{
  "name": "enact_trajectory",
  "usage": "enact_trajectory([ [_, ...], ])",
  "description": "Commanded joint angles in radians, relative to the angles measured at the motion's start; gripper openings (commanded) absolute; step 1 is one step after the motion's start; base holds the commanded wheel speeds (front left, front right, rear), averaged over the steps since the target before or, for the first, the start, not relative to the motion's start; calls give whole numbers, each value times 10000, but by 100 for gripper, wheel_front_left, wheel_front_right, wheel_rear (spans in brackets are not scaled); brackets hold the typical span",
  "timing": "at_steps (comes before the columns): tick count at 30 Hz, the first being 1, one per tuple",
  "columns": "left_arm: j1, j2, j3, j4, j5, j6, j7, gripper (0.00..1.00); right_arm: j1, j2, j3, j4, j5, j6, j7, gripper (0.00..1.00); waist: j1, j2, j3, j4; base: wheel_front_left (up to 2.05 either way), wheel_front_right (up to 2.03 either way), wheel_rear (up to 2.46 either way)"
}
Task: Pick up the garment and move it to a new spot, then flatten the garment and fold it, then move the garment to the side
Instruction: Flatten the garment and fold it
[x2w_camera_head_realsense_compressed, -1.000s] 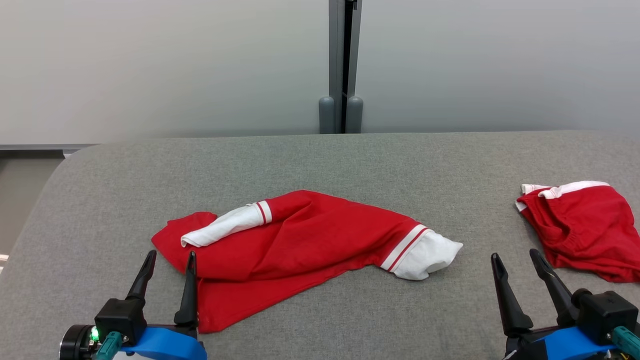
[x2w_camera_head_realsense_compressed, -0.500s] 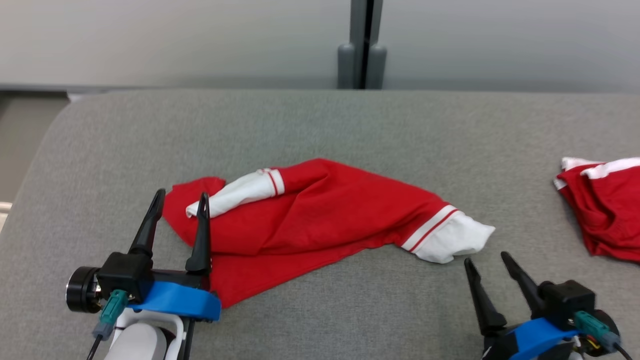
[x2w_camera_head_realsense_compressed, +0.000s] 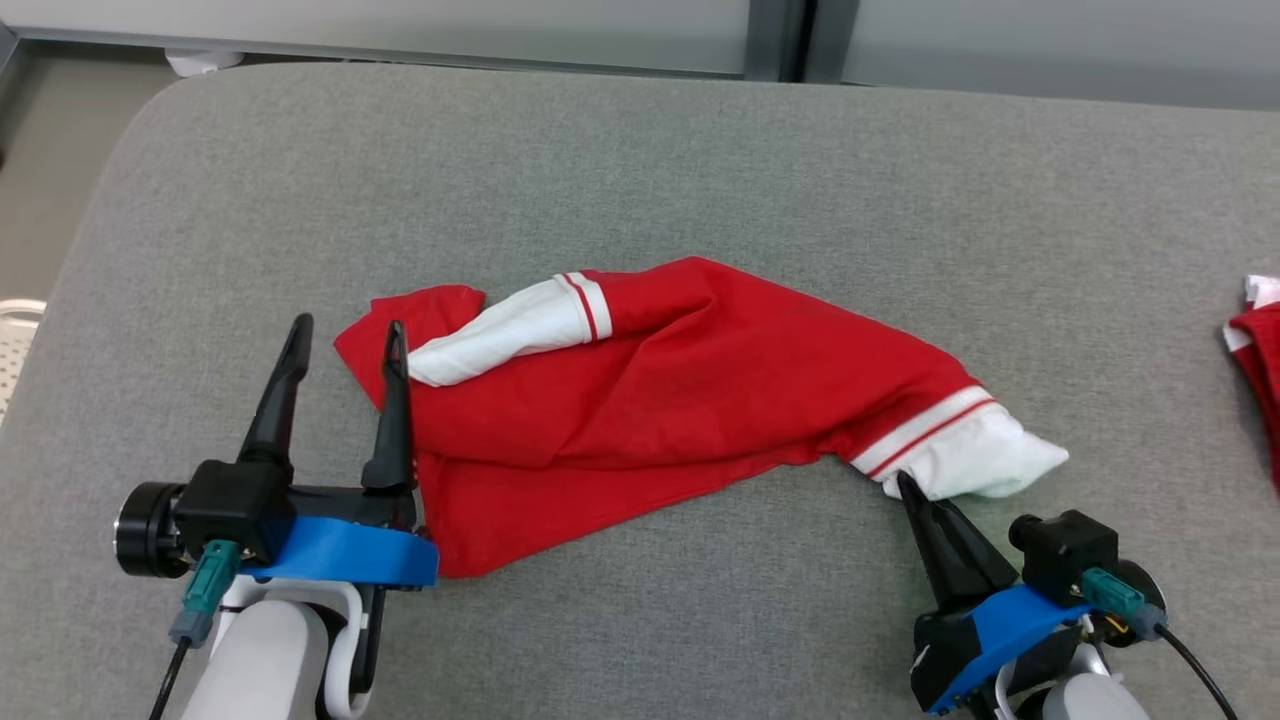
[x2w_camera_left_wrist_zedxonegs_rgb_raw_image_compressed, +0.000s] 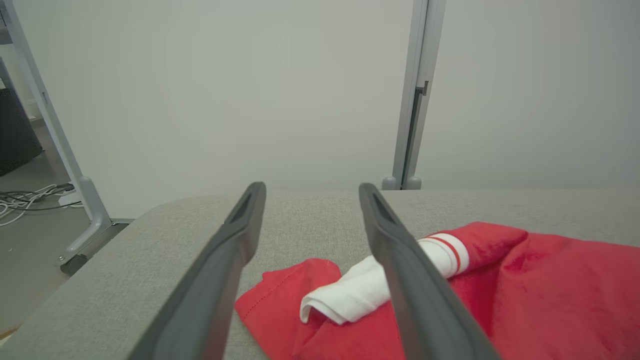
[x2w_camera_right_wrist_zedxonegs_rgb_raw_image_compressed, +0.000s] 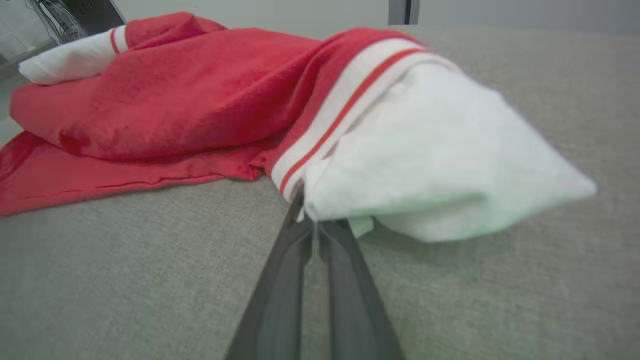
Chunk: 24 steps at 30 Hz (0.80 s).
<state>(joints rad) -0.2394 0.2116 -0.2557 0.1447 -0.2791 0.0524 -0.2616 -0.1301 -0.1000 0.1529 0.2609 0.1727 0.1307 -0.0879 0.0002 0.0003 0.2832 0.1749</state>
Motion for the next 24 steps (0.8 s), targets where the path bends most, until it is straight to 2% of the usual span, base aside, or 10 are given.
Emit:
enact_trajectory([
  [1,-13,-20,89,-14,81,-15,-42,100,25,-31,34,-159,135,1,-113,0,-2,-3,-68,-94,0,0,0],
  [6,184,-73,338,-12,252,-85,-44,100,519,92,313,-1380,487,1,-282,0,-2,-3,-285,-464,0,0,0],
  [11,228,-92,428,60,401,-205,-42,100,1457,260,1008,-2463,1172,1,600,0,-2,-3,-448,-702,0,0,0],
  [15,162,-145,474,80,493,-281,-42,100,1996,366,1469,-2532,1983,1,1318,0,-2,-3,-415,-790,0,0,0],
  [18,128,-194,479,126,531,-342,-42,100,1794,418,1519,-2294,2058,1,1261,0,-2,-3,-323,-836,0,0,0],
  [19,104,-207,484,144,537,-350,-42,100,1673,432,1473,-2190,2046,1,1206,7,-2,-3,-276,-846,0,0,0],
  [20,86,-220,484,168,558,-383,-42,100,1545,440,1425,-2059,2113,1,1141,47,-2,-3,-234,-854,0,0,0],
  [21,56,-230,491,175,576,-402,-42,100,1407,452,1417,-1958,2011,1,1067,100,-2,-3,-194,-857,0,0,0],
  [24,10,-270,527,232,616,-440,-44,100,1054,458,1524,-1862,1918,1,760,100,-2,-3,-103,-868,0,0,0],
])
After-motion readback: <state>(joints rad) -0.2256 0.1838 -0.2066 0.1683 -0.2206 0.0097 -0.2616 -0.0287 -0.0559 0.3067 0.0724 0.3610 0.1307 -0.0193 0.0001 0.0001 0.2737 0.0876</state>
